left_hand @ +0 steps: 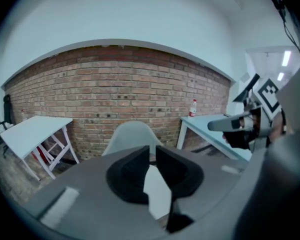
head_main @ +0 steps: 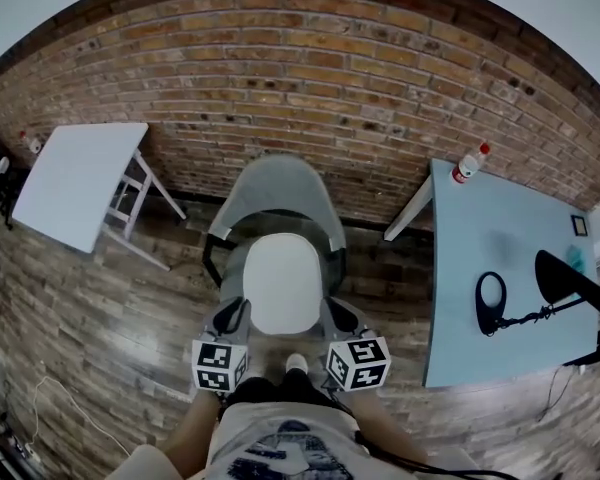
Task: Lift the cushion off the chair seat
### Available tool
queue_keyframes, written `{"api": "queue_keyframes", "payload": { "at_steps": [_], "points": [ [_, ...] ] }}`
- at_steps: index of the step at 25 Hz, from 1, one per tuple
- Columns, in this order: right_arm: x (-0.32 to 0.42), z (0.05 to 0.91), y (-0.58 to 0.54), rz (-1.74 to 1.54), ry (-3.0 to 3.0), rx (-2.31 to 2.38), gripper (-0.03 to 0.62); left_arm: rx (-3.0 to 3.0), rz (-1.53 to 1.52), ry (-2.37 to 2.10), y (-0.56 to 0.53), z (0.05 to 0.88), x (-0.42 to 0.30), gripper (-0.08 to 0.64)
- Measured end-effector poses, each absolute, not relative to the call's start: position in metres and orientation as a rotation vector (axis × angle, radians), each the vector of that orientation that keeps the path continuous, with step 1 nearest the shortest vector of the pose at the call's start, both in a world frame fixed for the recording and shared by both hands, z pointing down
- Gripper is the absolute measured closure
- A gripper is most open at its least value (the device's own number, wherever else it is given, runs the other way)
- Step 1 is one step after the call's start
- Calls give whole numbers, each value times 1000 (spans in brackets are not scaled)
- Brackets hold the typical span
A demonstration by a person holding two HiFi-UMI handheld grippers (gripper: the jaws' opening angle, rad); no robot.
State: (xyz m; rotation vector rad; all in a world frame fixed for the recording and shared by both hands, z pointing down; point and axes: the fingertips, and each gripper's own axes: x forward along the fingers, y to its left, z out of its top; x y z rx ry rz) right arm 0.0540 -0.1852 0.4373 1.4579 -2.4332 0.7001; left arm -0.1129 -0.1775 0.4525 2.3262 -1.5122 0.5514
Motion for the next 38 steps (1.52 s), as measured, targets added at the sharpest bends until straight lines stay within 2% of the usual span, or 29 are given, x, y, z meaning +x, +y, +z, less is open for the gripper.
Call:
{"api": "queue_keyframes", "payload": {
  "at_steps": [14,25,38],
  "points": [
    [64,537,-264,717,-2302,1515,594,2278,643,-1490,-257,534,-131,528],
    [64,653,-315,784,-2181,1591,594,2257,693,-1444,-317,654,-149,528],
    [61,797,-326,902,-2023,1651,594,2162,759,-1372,-330,803,-166,526]
  ]
}}
